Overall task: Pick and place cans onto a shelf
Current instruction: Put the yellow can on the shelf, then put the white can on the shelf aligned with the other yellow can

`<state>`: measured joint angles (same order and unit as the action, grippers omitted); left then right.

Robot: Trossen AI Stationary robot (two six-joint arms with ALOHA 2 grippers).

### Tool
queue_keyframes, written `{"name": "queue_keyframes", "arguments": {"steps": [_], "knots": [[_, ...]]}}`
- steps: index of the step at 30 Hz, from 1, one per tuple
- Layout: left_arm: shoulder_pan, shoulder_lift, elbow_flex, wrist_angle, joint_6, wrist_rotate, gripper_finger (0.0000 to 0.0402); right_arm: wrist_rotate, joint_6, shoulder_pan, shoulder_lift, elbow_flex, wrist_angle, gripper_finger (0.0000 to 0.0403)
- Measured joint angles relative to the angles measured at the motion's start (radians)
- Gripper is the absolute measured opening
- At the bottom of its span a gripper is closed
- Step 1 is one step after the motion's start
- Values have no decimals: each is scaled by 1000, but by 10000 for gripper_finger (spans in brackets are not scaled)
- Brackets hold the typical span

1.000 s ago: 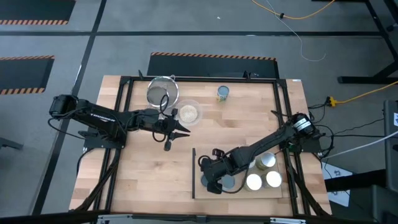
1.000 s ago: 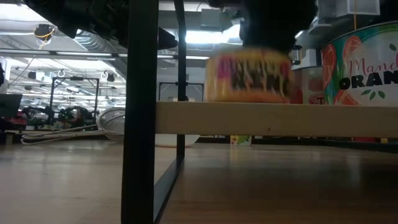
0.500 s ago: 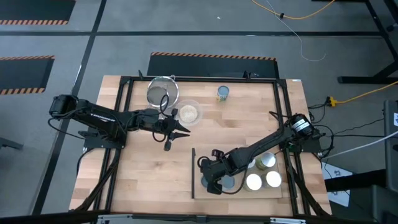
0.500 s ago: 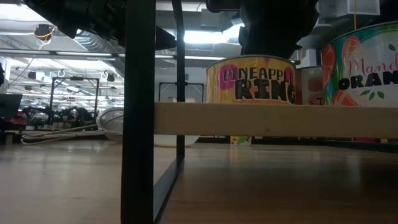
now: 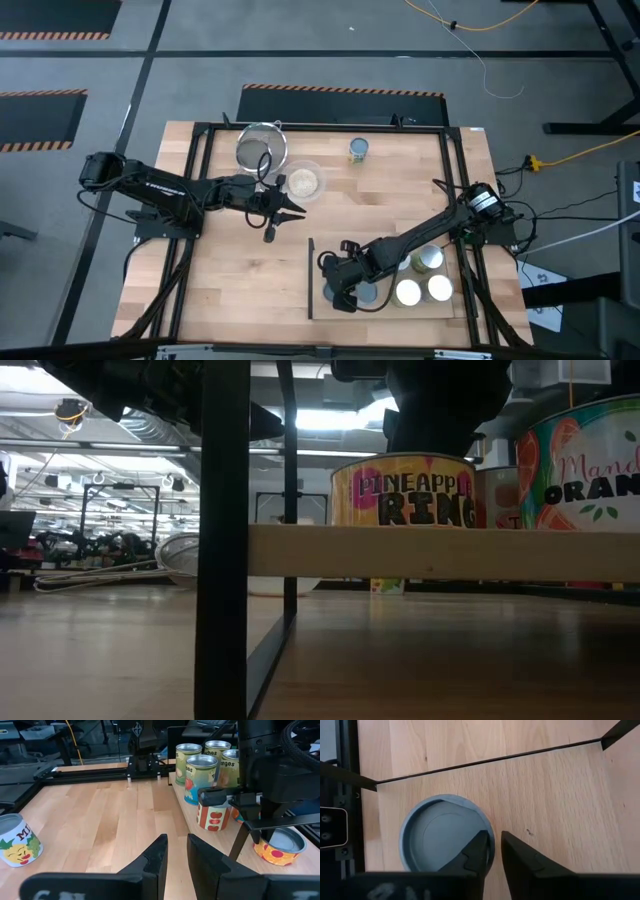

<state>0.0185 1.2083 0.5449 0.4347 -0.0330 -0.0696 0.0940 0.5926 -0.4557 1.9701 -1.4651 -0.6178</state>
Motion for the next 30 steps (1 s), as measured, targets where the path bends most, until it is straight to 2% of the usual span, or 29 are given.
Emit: {"name": "queue_keyframes", "arguments": {"steps": [5, 19, 30], "knots": [[0, 0, 0, 0, 0, 0, 66, -6, 1, 0, 0, 0, -1, 74], [0, 0, 0, 0, 0, 0, 66, -8, 1, 1, 0, -4, -7, 76], [9, -13, 0, 9, 4, -1, 66, -12, -104, 2, 1, -165, -191, 76]]}}
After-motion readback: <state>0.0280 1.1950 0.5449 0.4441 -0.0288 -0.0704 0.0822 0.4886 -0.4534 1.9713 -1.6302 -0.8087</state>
